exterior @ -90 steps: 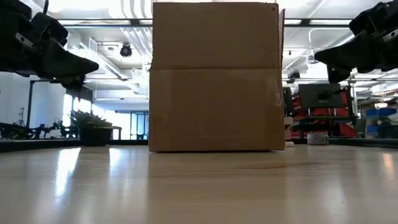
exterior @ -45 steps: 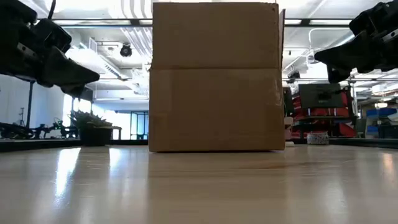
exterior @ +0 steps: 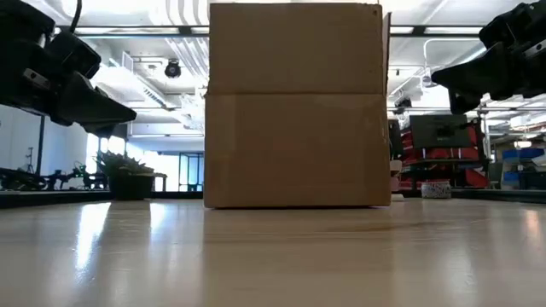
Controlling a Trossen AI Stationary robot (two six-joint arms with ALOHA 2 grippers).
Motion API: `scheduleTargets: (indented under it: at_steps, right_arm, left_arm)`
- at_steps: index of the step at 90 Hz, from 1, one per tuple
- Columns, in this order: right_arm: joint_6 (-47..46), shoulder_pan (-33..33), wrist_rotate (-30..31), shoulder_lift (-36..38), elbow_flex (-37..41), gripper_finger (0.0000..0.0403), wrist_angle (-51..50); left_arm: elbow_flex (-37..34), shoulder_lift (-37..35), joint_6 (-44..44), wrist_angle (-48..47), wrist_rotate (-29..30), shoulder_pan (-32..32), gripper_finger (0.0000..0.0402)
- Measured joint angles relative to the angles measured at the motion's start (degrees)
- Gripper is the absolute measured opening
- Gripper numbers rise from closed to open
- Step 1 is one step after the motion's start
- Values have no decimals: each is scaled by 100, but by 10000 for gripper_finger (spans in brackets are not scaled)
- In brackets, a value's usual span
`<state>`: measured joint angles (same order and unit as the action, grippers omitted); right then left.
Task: Wrap mug
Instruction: Return to Home Position
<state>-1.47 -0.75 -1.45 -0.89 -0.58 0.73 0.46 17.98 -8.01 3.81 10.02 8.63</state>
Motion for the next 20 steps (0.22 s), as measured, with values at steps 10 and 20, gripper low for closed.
scheduleTargets:
  at_steps: [10,20]
  right_arm:
    - [0,-1,0,0,0,0,0]
    - [0,0,0,0,0,0,0]
  left_arm:
    - [1,39,0,-2,-1,-1,0]
    - [1,64,0,-2,0,0,0]
